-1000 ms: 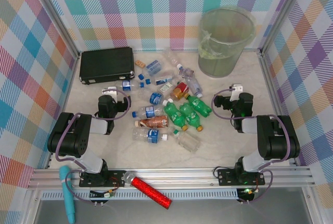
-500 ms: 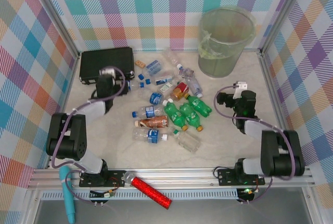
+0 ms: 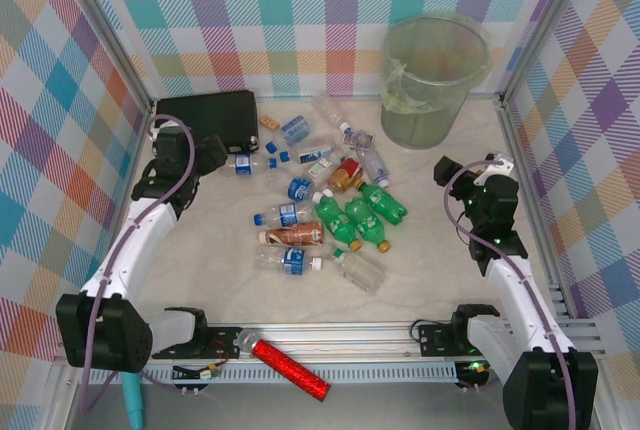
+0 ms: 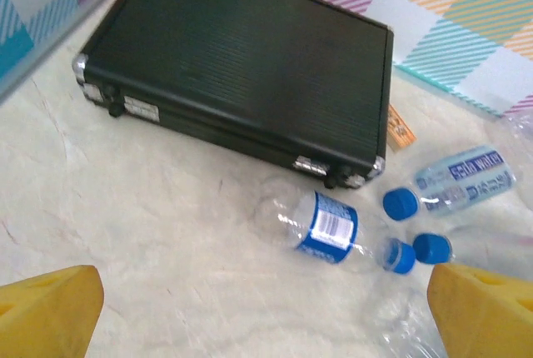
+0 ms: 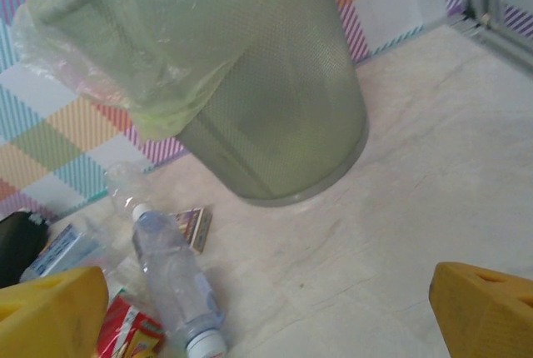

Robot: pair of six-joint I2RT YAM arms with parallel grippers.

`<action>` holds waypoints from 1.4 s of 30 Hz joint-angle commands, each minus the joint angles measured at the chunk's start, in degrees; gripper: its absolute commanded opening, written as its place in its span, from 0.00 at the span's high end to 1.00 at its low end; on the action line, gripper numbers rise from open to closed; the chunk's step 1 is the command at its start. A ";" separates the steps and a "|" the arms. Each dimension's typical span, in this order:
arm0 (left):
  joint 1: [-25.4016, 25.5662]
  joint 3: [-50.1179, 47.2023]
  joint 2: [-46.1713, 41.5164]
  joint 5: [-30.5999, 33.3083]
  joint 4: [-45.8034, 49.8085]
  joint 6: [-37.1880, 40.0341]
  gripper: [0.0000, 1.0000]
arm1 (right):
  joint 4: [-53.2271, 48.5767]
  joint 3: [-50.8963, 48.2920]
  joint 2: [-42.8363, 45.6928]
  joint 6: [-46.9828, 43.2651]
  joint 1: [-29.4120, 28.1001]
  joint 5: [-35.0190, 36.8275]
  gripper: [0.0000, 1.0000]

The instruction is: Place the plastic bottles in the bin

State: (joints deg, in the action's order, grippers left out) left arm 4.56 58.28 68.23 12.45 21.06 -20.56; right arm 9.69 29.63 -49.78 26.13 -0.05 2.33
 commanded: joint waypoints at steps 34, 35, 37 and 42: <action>32.22 -14.34 -2.58 0.54 -10.22 -4.10 0.00 | -39.57 45.02 -46.90 -20.11 -23.06 -2.35 0.21; 32.26 -14.21 -2.66 0.34 -9.96 -4.03 0.01 | -40.41 46.98 -48.76 -20.45 -23.06 -2.45 0.21; 32.35 -13.90 -2.93 0.14 -9.34 -3.58 0.01 | -41.76 50.91 -52.73 -21.28 -23.06 -2.52 0.22; 32.35 -13.64 -4.39 0.10 -8.97 -2.75 0.00 | -44.97 58.54 -60.41 -24.09 -22.84 -2.40 0.25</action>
State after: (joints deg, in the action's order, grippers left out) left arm 36.34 43.90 65.47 13.08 11.94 -24.73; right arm -31.18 84.36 -107.74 5.15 -22.85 0.01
